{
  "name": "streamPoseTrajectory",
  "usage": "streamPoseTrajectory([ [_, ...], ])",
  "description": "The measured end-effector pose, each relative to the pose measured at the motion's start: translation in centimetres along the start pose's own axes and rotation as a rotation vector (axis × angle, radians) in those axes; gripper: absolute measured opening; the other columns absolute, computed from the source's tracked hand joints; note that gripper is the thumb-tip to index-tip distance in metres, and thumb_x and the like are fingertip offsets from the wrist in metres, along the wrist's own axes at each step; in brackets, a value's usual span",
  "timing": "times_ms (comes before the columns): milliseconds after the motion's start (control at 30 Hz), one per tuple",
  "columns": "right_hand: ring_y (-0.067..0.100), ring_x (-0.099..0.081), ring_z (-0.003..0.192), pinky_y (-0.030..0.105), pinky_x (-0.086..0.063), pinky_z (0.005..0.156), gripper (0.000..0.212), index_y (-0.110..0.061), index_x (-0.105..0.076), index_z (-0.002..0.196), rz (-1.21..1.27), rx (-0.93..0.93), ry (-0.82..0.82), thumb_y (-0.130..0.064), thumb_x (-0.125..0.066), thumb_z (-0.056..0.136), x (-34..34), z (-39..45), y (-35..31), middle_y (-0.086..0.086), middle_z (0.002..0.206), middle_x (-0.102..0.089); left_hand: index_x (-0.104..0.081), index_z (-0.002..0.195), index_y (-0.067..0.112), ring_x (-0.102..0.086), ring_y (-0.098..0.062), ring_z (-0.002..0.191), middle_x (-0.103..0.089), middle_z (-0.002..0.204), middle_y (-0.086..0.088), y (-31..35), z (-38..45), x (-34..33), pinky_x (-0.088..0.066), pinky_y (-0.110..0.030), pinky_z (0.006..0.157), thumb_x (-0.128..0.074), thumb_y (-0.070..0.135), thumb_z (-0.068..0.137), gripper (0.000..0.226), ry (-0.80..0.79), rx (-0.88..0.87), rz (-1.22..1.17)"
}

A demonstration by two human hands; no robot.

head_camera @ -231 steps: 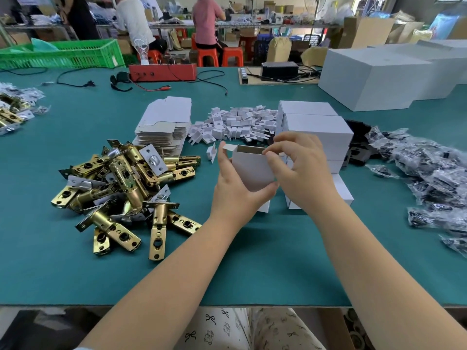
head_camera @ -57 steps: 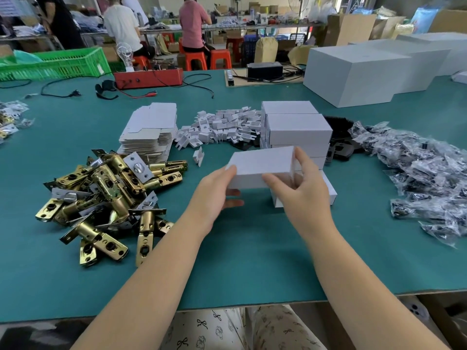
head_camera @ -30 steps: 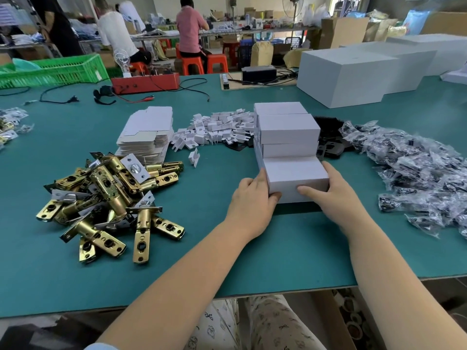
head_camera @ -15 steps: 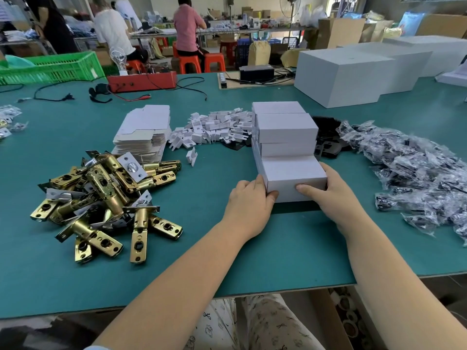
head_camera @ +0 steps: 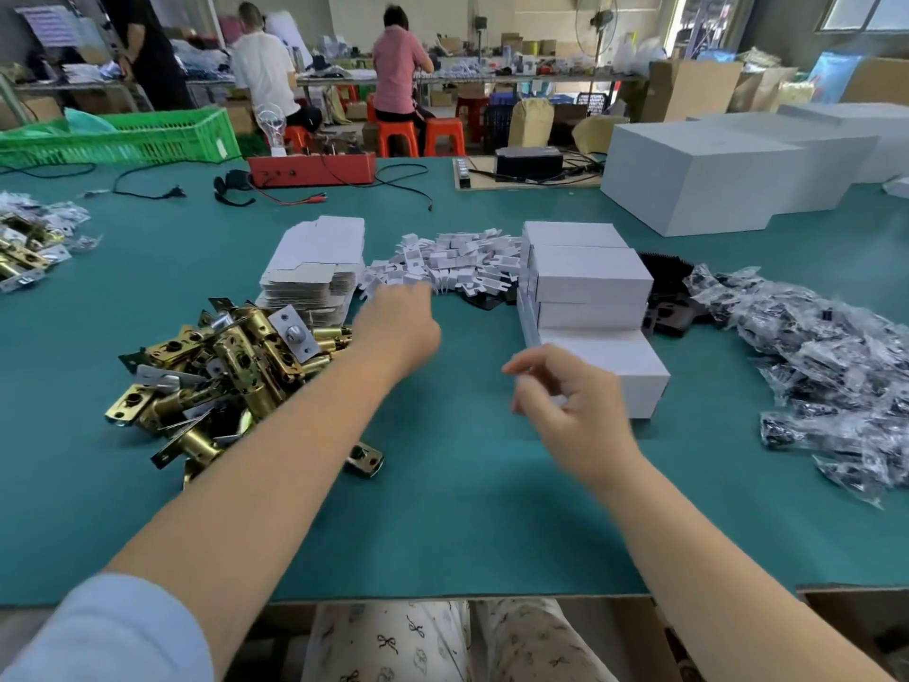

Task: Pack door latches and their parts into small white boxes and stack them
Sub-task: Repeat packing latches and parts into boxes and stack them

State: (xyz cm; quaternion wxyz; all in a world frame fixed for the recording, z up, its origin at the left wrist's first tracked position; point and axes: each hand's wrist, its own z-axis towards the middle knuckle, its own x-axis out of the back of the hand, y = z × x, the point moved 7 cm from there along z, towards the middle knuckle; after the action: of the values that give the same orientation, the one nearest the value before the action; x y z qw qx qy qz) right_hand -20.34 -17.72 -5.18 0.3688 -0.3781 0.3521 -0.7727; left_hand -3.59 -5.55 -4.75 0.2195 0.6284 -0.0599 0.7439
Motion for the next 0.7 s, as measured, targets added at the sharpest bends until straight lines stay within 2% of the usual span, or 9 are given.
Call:
streamPoseTrajectory([
  [100, 0.021, -0.056, 0.059, 0.031, -0.047, 0.062, 0.022, -0.03, -0.062, 0.081, -0.108, -0.029, -0.193, -0.01, -0.055, 0.084, -4.4, -0.2, 0.4, -0.002, 0.059, -0.06, -0.05, 0.122, 0.004, -0.05, -0.033, 0.112, -0.056, 0.12, -0.018, -3.0, 2.9, 2.2, -0.041, -0.039, 0.078, -0.048, 0.01, 0.09, 0.032, 0.064, 0.106, 0.226],
  [200, 0.011, -0.046, 0.059, 0.026, -0.042, 0.064, 0.015, -0.019, -0.068, 0.095, -0.255, -0.027, -0.325, -0.014, -0.056, 0.087, -6.8, -0.9, 1.5, -0.014, 0.055, -0.051, -0.043, 0.134, 0.0, -0.045, -0.034, 0.123, -0.048, 0.133, -0.02, -6.6, 4.8, 2.5, -0.042, -0.042, 0.092, -0.05, 0.015, 0.093, 0.044, 0.023, 0.278, 0.299],
  [267, 0.007, -0.042, 0.06, 0.023, -0.037, 0.063, 0.016, -0.019, -0.069, 0.097, -0.304, -0.015, -0.333, -0.016, -0.056, 0.088, -6.9, -1.2, 1.9, -0.019, 0.052, -0.042, -0.049, 0.132, 0.004, -0.047, -0.035, 0.123, -0.05, 0.134, -0.019, -8.1, 5.1, 1.8, -0.043, -0.042, 0.095, -0.05, 0.014, 0.094, 0.04, -0.041, 0.347, 0.301],
  [400, -0.001, -0.045, 0.054, 0.017, -0.033, 0.057, 0.015, -0.021, -0.067, 0.094, -0.275, -0.074, -0.29, -0.016, -0.054, 0.087, -6.0, -1.0, 2.6, -0.018, 0.048, -0.045, -0.062, 0.116, 0.013, -0.056, -0.031, 0.113, -0.061, 0.12, -0.01, -7.9, 5.5, 1.4, -0.042, -0.035, 0.081, -0.057, 0.008, 0.089, 0.027, -0.041, 0.301, 0.381],
  [533, 0.002, -0.046, 0.053, 0.015, -0.033, 0.055, 0.015, -0.027, -0.064, 0.089, -0.219, -0.112, -0.301, -0.017, -0.053, 0.087, -6.1, -0.9, 3.1, -0.024, 0.052, -0.05, -0.065, 0.105, 0.011, -0.059, -0.03, 0.101, -0.062, 0.103, -0.007, -7.0, 5.6, 2.7, -0.038, -0.033, 0.069, -0.057, 0.001, 0.087, 0.022, 0.026, 0.218, 0.411],
  [633, 0.004, -0.044, 0.051, 0.023, -0.038, 0.056, 0.023, -0.038, -0.057, 0.079, -0.178, -0.127, -0.284, -0.017, -0.053, 0.086, -5.8, -0.9, 3.3, -0.019, 0.052, -0.05, -0.064, 0.092, 0.009, -0.052, -0.028, 0.08, -0.046, 0.072, -0.003, -5.9, 4.6, 4.9, -0.037, -0.03, 0.067, -0.055, -0.007, 0.084, 0.02, 0.157, 0.169, 0.414],
  [700, 0.006, -0.044, 0.051, 0.029, -0.044, 0.058, 0.03, -0.043, -0.054, 0.073, -0.144, -0.148, -0.265, -0.016, -0.052, 0.086, -5.5, -0.9, 3.5, -0.014, 0.051, -0.049, -0.06, 0.085, 0.007, -0.043, -0.025, 0.071, -0.037, 0.065, -0.003, -4.5, 3.4, 6.7, -0.032, -0.027, 0.063, -0.054, -0.011, 0.08, 0.019, 0.279, 0.105, 0.395],
])
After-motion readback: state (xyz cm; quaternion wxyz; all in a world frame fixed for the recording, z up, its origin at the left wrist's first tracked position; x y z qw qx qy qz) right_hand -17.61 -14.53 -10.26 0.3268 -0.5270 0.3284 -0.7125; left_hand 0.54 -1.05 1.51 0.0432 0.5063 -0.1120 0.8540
